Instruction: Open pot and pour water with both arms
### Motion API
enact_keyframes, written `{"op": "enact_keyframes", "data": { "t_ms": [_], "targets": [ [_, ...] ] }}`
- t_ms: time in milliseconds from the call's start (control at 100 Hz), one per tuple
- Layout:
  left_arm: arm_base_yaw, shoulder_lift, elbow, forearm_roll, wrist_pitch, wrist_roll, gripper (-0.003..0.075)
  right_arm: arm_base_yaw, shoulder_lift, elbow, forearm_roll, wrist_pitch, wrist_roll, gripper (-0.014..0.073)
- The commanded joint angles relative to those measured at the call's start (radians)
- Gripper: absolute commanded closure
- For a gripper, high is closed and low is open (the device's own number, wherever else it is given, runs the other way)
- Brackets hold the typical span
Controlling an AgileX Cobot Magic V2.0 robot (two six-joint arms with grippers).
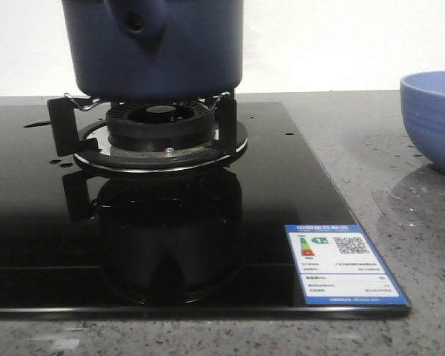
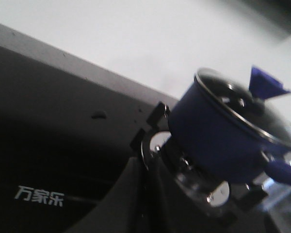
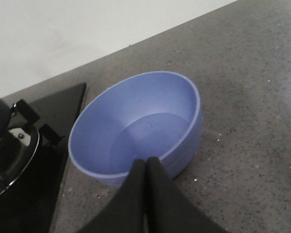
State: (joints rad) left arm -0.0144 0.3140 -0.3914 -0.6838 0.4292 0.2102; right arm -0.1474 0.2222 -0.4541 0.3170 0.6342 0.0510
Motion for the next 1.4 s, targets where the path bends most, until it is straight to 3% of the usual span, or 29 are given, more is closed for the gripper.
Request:
{"op": "enact_keyframes", "data": {
  "t_ms": [0,150,350,510,630,700,780,810,900,970,1040,1170,1290,1390],
  "targets": [
    [-0.042,0.083,-0.102,-0.072,0.036,0.11,0.074,0.032,0.094,-0.122,-0.008,0.066,-0.023,0.0663],
    [-0.189,0.183,-0.193,-0.274,0.091,0.35,0.074,0.097,0.233,-0.257,0.028,0.286,-0.023,0.0663],
    [-0.344,0.327,-0.306,-0.598,0.298,0.684,0.074,0.188,0.391,-0.399,0.246,0.452,-0.129,0.0663],
    [-0.364,0.448,-0.389,-0.779,0.516,0.891,0.074,0.203,0.436,-0.455,0.432,0.436,-0.307,0.0663],
    [-0.362,0.523,-0.438,-0.819,0.579,0.995,0.0737,0.203,0.434,-0.457,0.448,0.362,-0.426,0.0663],
    [-0.362,0.553,-0.461,-0.814,0.579,1.035,0.0694,0.203,0.434,-0.457,0.445,0.329,-0.444,0.0651],
    [-0.362,0.586,-0.479,-0.807,0.578,1.099,0.0567,0.203,0.434,-0.457,0.444,0.298,-0.47,0.0577],
    [-0.362,0.595,-0.481,-0.805,0.571,1.107,0.0483,0.203,0.434,-0.457,0.444,0.288,-0.473,0.0532],
    [-0.362,0.619,-0.483,-0.795,0.511,1.11,0.0246,0.203,0.434,-0.457,0.442,0.261,-0.476,0.0333],
    [-0.362,0.631,-0.483,-0.762,0.452,1.128,0.014,0.203,0.434,-0.457,0.442,0.24,-0.476,0.0175],
    [-0.362,0.639,-0.487,-0.75,0.408,1.16,0.0137,0.203,0.434,-0.457,0.439,0.22,-0.476,0.0079],
    [-0.362,0.661,-0.521,-0.803,0.428,1.279,0.0193,0.203,0.434,-0.457,0.41,0.19,-0.476,0.0069],
    [-0.347,0.73,-0.595,-0.939,0.579,1.326,0.0235,0.203,0.434,-0.457,0.399,0.181,-0.476,0.0069],
    [-0.285,0.811,-0.67,-1.082,0.79,1.326,0.024,0.203,0.434,-0.457,0.399,0.18,-0.476,0.0069]
  ]
}}
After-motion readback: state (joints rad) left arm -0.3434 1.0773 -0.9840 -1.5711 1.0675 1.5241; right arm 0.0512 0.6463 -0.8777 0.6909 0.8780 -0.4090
